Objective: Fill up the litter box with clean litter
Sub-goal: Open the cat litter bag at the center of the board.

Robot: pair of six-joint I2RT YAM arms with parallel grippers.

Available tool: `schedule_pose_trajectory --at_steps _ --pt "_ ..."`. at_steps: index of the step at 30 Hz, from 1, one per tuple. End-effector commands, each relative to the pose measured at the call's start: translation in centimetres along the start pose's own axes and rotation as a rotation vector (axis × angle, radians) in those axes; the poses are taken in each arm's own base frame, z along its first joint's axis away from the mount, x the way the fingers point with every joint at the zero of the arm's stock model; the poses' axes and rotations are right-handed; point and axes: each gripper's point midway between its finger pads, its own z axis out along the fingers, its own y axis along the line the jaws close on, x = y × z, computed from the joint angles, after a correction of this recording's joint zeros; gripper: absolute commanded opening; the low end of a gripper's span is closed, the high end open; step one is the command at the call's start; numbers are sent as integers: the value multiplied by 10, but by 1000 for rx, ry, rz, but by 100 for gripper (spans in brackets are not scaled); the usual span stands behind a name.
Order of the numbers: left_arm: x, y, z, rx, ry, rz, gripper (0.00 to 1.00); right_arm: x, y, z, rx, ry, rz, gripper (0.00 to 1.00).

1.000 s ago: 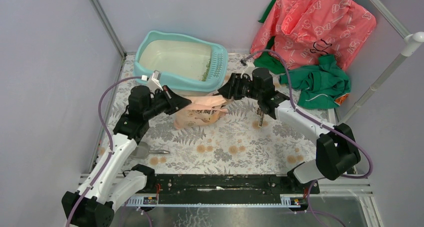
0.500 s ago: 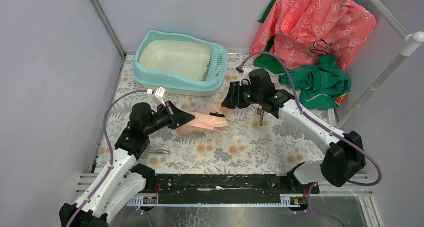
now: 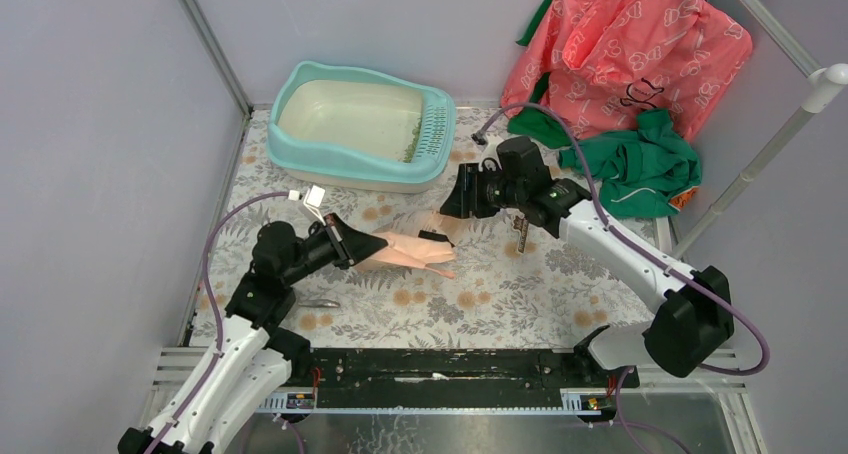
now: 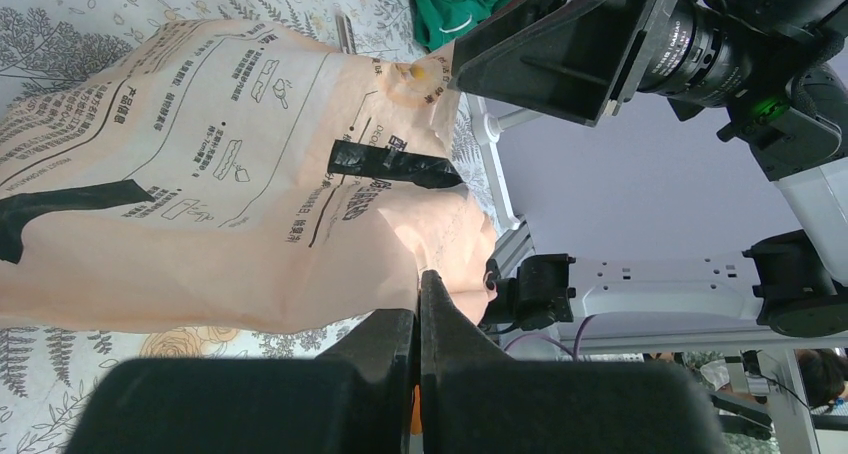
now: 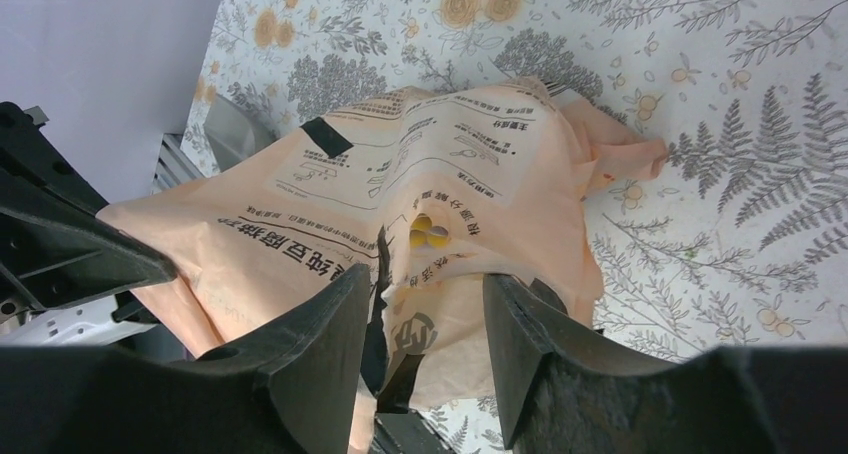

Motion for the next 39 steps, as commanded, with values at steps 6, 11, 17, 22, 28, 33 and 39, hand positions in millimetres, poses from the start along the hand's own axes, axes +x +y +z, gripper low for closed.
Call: schedule_pose_trajectory --at_steps 6,11,17,22,28,33,39 --pt "-7 -44 -12 203 -57 75 0 9 31 0 -32 16 59 53" --pt "-2 -45 -15 235 -58 65 0 24 32 10 23 35 83 53" --pt "1 -52 -18 290 -57 53 0 33 14 21 142 19 128 54" --pt "0 -60 -20 329 -52 56 0 38 -2 26 244 -8 161 53" --pt "2 -67 -22 377 -42 55 0 35 -2 36 280 -60 190 50" --pt "0 -72 -22 395 -44 66 0 19 15 44 243 -95 211 30" --pt "-10 -80 -19 411 -59 100 0 -2 36 40 183 -136 226 7"
